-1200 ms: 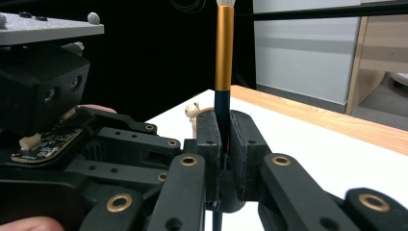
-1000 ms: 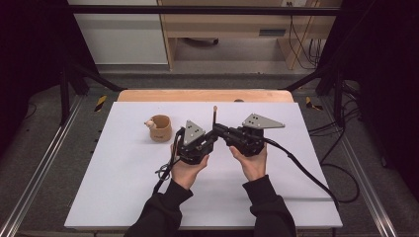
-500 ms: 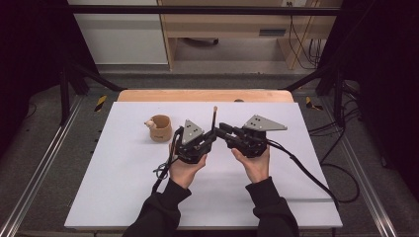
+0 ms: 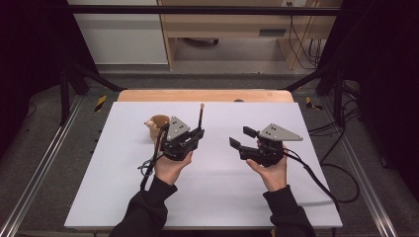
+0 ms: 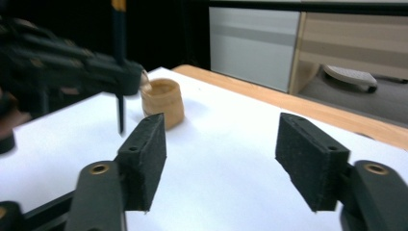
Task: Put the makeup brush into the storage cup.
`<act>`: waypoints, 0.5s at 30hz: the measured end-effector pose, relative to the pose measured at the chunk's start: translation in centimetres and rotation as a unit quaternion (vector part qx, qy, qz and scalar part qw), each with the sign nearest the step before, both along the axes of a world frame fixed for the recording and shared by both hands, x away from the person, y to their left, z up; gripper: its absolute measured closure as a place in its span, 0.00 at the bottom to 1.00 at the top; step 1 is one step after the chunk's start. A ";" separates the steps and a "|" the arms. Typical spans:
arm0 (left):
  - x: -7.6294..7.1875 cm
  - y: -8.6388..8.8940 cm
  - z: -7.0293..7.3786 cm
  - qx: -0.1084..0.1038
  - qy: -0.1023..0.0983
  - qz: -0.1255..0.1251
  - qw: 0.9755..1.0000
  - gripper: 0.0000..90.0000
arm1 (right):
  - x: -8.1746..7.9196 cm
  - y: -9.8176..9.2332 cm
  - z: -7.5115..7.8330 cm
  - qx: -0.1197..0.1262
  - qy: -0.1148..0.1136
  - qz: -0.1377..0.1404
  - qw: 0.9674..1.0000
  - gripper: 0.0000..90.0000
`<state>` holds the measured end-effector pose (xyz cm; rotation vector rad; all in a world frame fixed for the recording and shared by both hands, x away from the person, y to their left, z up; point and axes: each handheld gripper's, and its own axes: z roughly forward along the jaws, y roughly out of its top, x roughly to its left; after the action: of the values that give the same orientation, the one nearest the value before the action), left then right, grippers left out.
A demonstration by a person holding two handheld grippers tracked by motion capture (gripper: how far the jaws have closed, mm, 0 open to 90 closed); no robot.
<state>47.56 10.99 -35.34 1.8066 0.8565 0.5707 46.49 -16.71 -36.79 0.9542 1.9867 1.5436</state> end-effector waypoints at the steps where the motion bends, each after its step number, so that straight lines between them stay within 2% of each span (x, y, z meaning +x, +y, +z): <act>1: 0.0 0.2 0.1 0.003 -0.001 0.000 1.000 0.92 | -0.1 -0.1 -0.1 -0.001 0.001 -0.001 1.000 0.36; 4: -0.1 1.3 0.4 0.005 -0.002 0.003 1.000 0.92 | -0.5 -0.6 -0.6 -0.007 0.007 -0.004 1.000 0.31; 7: -0.1 2.5 0.8 -0.006 -0.002 0.009 1.000 0.92 | -0.9 -1.2 -1.2 -0.014 0.013 -0.011 1.000 0.25; 12: 0.2 4.2 1.2 -0.010 -0.004 0.023 1.000 0.92 | -1.5 -2.5 -2.4 -0.032 0.022 -0.021 0.999 0.21; 15: 0.9 5.4 1.4 -0.015 -0.003 0.035 0.999 0.92 | -1.9 -3.1 -3.2 -0.038 0.033 -0.030 0.998 0.20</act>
<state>48.41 16.36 -33.99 1.7524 0.9230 0.6053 44.60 -19.82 -40.01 1.0354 2.0277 1.4119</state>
